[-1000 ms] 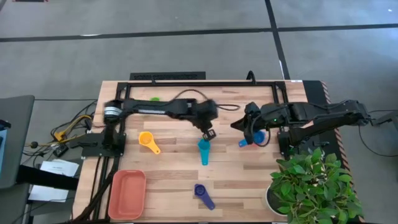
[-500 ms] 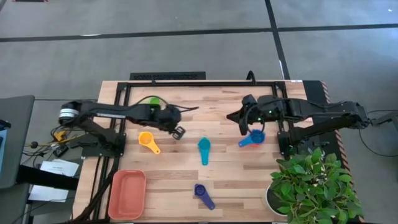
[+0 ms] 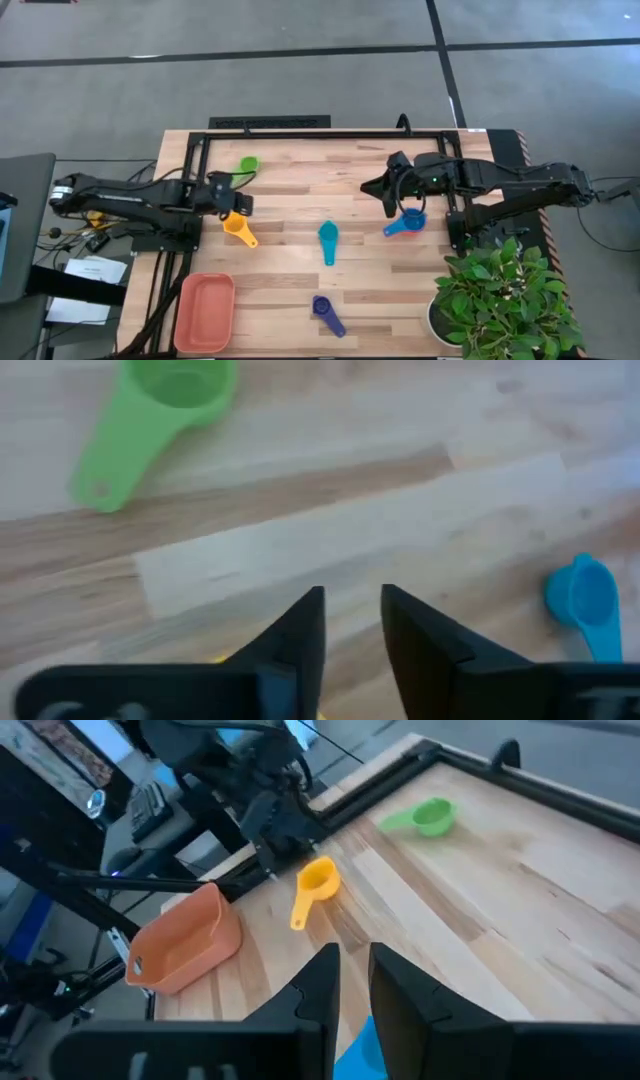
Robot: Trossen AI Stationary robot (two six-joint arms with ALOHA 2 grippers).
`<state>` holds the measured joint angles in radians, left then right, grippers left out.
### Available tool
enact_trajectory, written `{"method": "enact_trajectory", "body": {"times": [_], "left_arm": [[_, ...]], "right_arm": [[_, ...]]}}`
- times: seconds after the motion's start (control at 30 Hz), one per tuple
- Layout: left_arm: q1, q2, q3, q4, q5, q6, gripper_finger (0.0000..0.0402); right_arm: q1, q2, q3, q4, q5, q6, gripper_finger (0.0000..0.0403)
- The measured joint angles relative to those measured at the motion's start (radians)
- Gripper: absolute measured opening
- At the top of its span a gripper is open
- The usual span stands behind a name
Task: Nest measuring cups in basket
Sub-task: Stack the yellow measuring cup on top of the blue measuring cup
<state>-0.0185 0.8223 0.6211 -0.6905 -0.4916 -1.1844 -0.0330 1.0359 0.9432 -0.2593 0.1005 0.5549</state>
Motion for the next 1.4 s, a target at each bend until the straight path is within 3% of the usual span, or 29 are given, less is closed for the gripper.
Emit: {"method": "enact_trajectory", "body": {"times": [0.2, 0.37, 0.97, 1.4], "left_arm": [[-0.023, -0.072, -0.072, -0.058, 0.023, -0.105, 0.0151], [-0.031, -0.066, -0.098, -0.114, 0.041, -0.153, 0.0168], [-0.053, 0.063, -0.103, -0.218, 0.140, -0.217, 0.0169], [-0.069, 0.164, -0.103, -0.251, 0.171, -0.270, 0.0132]], "right_arm": [[0.000, 0.000, 0.000, 0.014, -0.052, -0.029, 0.0099], [-0.008, 0.000, 0.000, 0.024, -0.050, -0.029, 0.0098], [-0.013, 0.000, 0.000, 0.016, -0.048, -0.005, 0.0098], [-0.014, 0.000, 0.000, 0.014, -0.047, 0.005, 0.0098]]}}
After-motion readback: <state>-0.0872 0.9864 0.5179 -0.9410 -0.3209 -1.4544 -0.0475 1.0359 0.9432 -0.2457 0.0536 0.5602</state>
